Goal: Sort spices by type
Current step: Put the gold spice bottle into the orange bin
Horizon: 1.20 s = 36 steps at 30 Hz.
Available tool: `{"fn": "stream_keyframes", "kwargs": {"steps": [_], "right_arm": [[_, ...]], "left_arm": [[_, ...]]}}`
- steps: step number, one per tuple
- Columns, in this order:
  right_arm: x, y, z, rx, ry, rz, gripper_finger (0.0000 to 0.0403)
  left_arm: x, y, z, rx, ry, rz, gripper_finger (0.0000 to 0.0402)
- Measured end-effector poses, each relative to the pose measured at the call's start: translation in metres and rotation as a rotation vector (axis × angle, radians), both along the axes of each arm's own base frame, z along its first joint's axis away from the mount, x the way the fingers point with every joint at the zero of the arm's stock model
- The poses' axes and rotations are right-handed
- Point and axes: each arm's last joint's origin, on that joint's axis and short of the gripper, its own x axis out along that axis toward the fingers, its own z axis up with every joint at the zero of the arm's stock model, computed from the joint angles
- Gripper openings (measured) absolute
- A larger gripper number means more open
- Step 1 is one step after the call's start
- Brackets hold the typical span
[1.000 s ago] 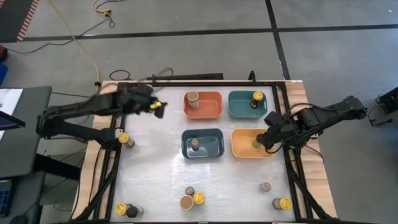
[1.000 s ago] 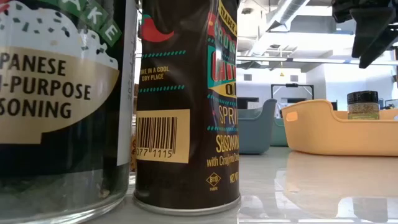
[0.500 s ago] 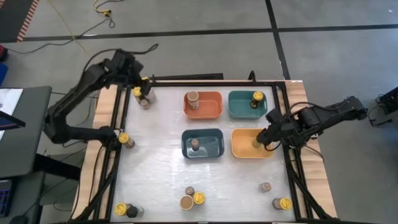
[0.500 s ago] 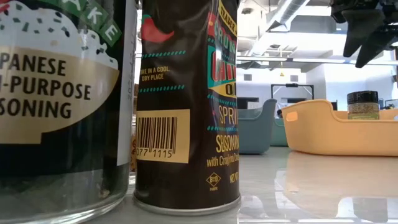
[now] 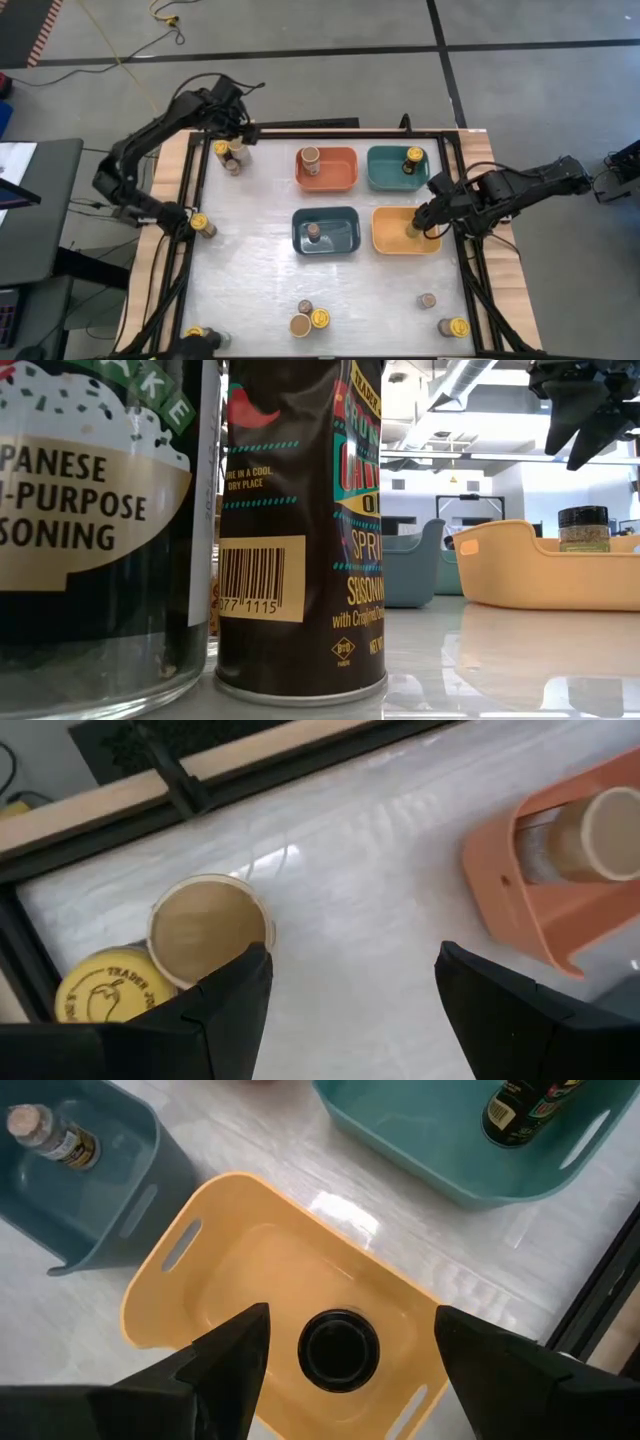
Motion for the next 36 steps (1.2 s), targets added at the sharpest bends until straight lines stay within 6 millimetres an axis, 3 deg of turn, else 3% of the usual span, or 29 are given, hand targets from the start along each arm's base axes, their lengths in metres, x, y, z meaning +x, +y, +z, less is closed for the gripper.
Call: {"fn": "stream_keyframes", "kwargs": {"steps": [8,17,21,31,36], "right_arm": [[0.0,0.0,0.0,0.0,0.0,0.0,0.0311],[0.0,0.0,0.0,0.0,0.0,0.0,0.0311],[0.0,0.0,0.0,0.0,0.0,-0.001,0.0311],[0.0,0.0,0.0,0.008,-0.007,-0.02,0.0311],[0.0,0.0,0.0,0.011,-0.01,-0.026,0.0311]], "left_arm": [[0.004,0.005,-0.007,0.008,0.044,-0.062,0.0282],[0.005,0.007,-0.006,0.076,0.071,-0.167,0.0355],[0.003,0.009,-0.006,0.119,0.146,-0.077,0.0383],[0.002,0.012,-0.005,0.163,0.168,-0.014,0.0389],[0.005,0.019,-0.011,0.179,0.202,-0.089,0.0389]]}}
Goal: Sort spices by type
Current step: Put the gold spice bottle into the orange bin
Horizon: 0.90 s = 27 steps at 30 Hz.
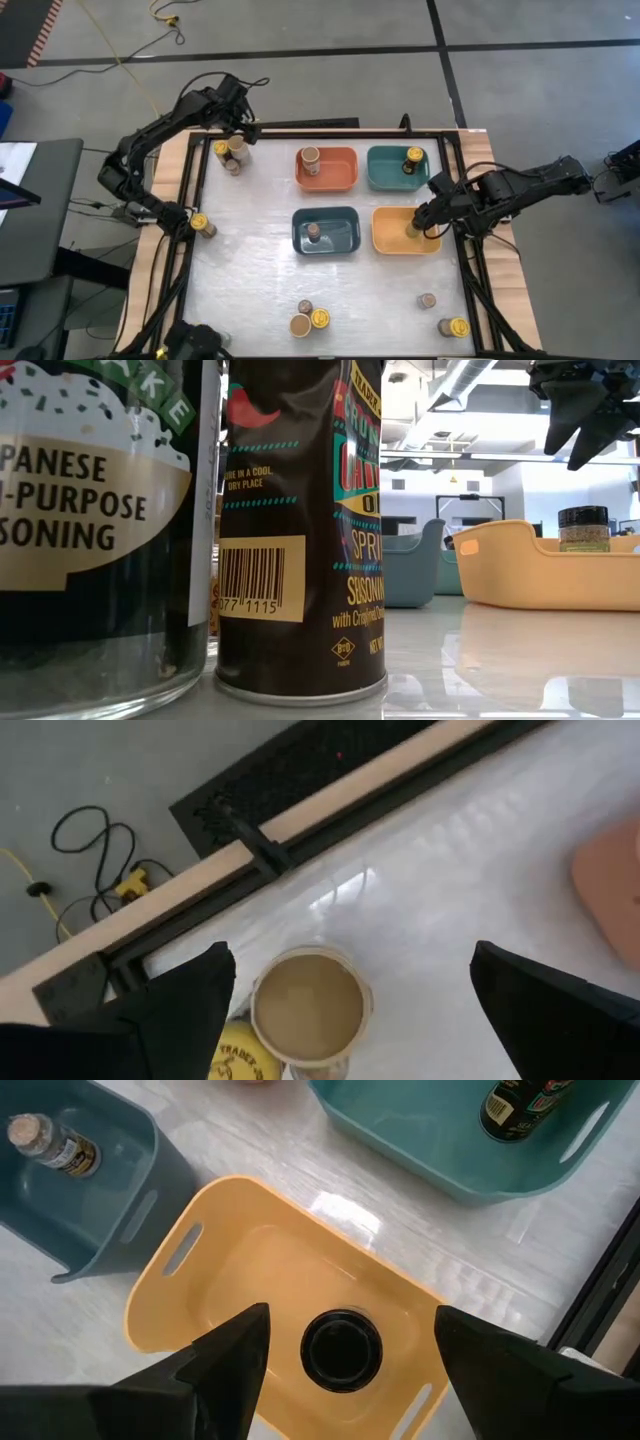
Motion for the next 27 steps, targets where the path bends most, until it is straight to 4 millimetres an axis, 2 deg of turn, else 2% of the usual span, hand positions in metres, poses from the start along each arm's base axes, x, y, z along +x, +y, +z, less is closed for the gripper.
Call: {"fn": "stream_keyframes", "kwargs": {"steps": [6,12,16,23,27], "right_arm": [[0.0,0.0,0.0,0.009,-0.009,-0.021,0.0311],[0.0,0.0,0.0,0.016,-0.015,-0.035,0.0311],[0.0,0.0,0.0,0.024,-0.021,-0.053,0.0311],[0.0,0.0,0.0,0.029,-0.026,-0.067,0.0311],[0.0,0.0,0.0,0.03,-0.026,-0.069,0.0311]], "left_arm": [[0.003,0.017,-0.024,-0.08,0.041,-0.04,0.0389],[-0.002,0.028,-0.04,-0.146,0.096,-0.056,0.0389],[-0.008,0.03,-0.044,-0.174,0.138,-0.092,0.0389],[-0.008,0.029,-0.046,-0.157,0.184,-0.21,0.0389],[-0.008,0.029,-0.047,-0.158,0.19,-0.221,0.0389]]}}
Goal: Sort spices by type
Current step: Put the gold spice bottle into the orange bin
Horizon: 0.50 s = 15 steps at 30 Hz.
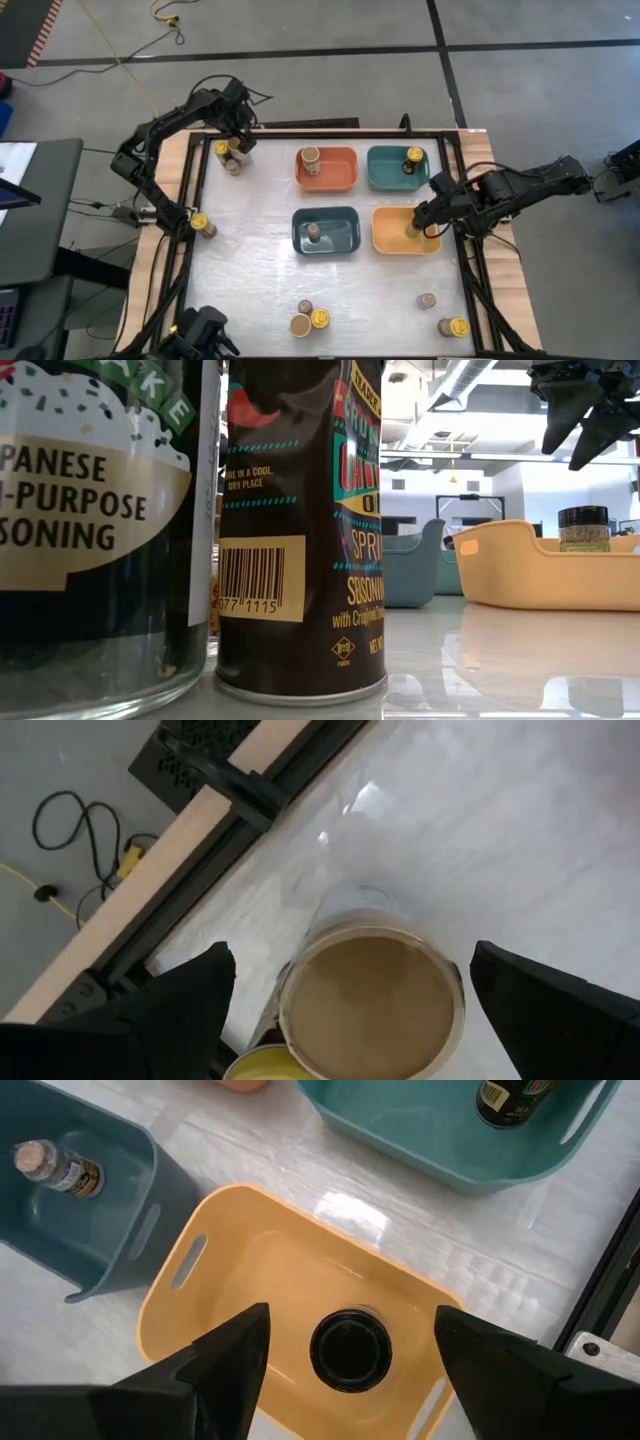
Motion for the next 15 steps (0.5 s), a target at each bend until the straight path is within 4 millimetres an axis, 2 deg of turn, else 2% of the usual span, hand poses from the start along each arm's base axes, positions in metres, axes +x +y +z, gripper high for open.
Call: {"fn": "stream_keyframes", "kwargs": {"steps": [6,15], "right_arm": [[0.0,0.0,0.0,0.003,-0.002,-0.007,0.0311],[0.0,0.0,0.0,0.018,-0.014,-0.043,0.0311]], "left_arm": [[-0.002,-0.002,-0.003,-0.055,0.002,-0.039,0.0389],[0.003,0.005,-0.023,-0.113,0.056,-0.02,0.0389]]}}
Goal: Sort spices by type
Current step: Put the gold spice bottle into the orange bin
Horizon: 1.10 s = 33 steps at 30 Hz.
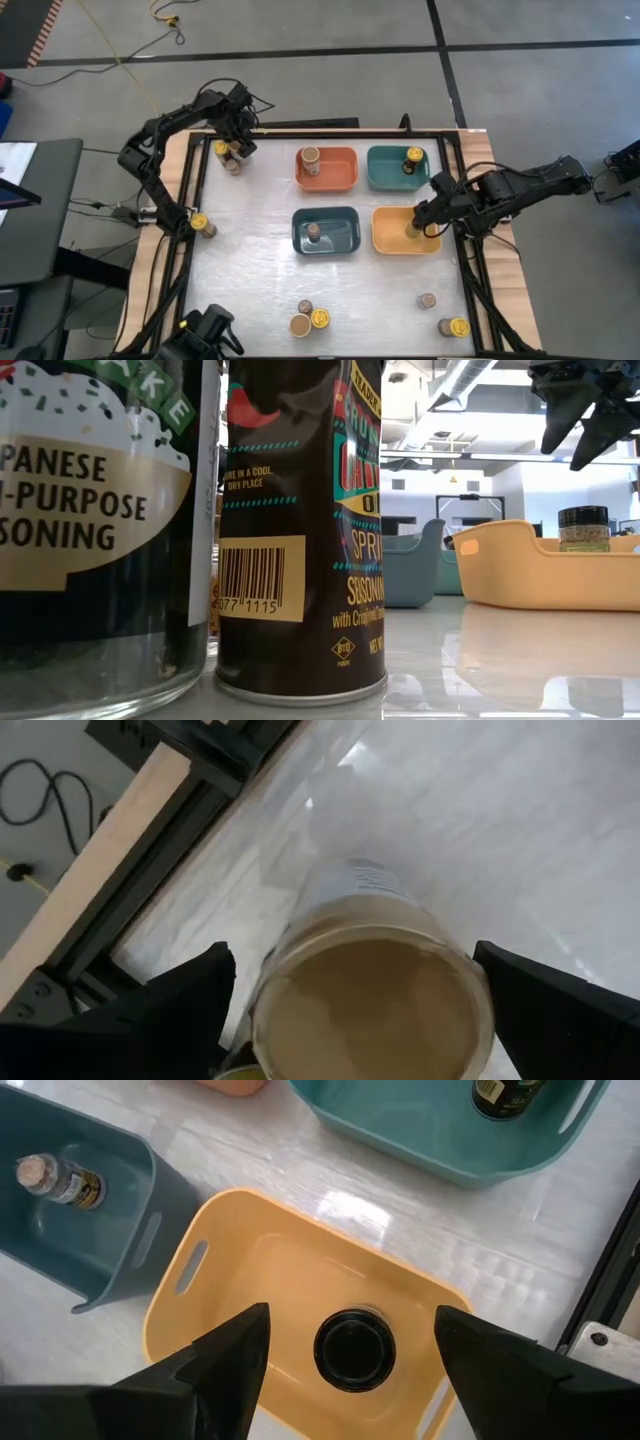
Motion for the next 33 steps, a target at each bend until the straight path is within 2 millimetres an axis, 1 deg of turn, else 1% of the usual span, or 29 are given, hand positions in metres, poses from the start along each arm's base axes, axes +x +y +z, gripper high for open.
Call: {"fn": "stream_keyframes", "kwargs": {"steps": [3,6,10,15,21,24,28,30,33], "right_arm": [[0.0,0.0,0.0,0.001,-0.001,-0.002,0.0311],[0.0,0.0,0.0,0.001,-0.002,-0.003,0.0311],[0.0,0.0,0.0,0.005,-0.004,-0.011,0.0311],[0.0,0.0,0.0,0.004,-0.003,-0.01,0.0311],[0.0,0.0,0.0,0.002,0.002,-0.008,0.0311],[0.0,0.0,0.0,0.001,0.002,-0.007,0.0311],[0.0,0.0,0.0,-0.003,0.006,0.004,0.0311],[-0.001,0.0,0.0,-0.005,0.007,0.007,0.0311],[-0.001,0.0,0.0,-0.006,0.008,0.01,0.0311]], "left_arm": [[0.0,0.001,-0.003,-0.012,0.016,0.002,0.0386],[0.0,0.001,-0.003,-0.003,0.028,0.0,0.0368],[-0.002,0.0,-0.003,-0.008,0.042,0.005,0.033],[-0.002,0.0,-0.003,-0.007,0.044,0.001,0.0269],[-0.001,0.002,0.002,0.011,0.038,0.026,0.0267],[0.003,0.004,0.015,0.034,0.024,0.038,0.0267],[0.012,0.002,0.04,0.055,0.002,0.062,0.0267],[0.022,-0.003,0.055,0.07,-0.022,0.077,0.0267],[0.041,-0.015,0.079,0.109,-0.069,0.062,0.0267]]}}
